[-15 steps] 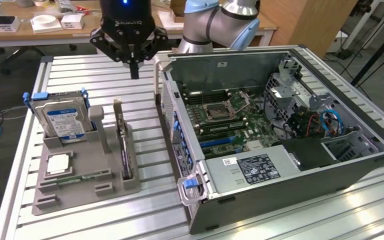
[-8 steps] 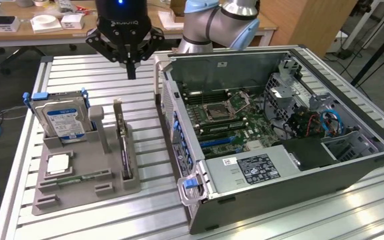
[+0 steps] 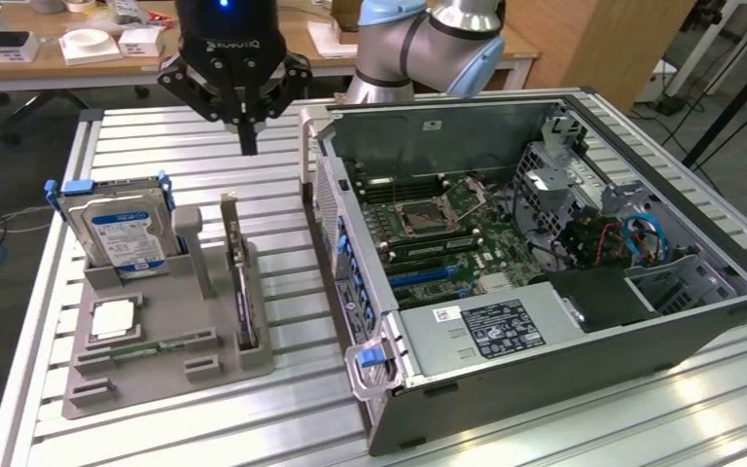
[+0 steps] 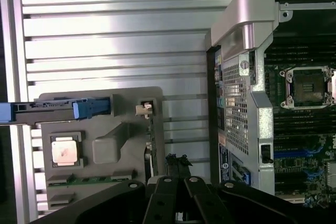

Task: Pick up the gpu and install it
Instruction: 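Reach for the gpu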

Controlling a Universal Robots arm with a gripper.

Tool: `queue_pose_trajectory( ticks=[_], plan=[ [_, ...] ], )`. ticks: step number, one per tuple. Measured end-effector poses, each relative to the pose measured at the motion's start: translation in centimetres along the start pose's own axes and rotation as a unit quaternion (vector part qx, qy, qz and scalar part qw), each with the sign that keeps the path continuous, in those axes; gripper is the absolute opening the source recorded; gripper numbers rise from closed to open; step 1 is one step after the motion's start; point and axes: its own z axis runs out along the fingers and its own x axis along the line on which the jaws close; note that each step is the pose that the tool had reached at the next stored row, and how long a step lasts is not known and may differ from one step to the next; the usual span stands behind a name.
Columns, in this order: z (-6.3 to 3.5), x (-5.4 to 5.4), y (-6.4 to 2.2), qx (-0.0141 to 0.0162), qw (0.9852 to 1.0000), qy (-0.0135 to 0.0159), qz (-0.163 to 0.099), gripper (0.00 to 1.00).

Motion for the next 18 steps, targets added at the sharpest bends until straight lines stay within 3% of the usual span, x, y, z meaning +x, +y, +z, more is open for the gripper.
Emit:
queue_pose_trajectory(
  ticks=[18],
  plan=[
    [-0.05,1.7,-0.13,0.0000,1.0000,0.0000,0.000,0.11]
  ],
)
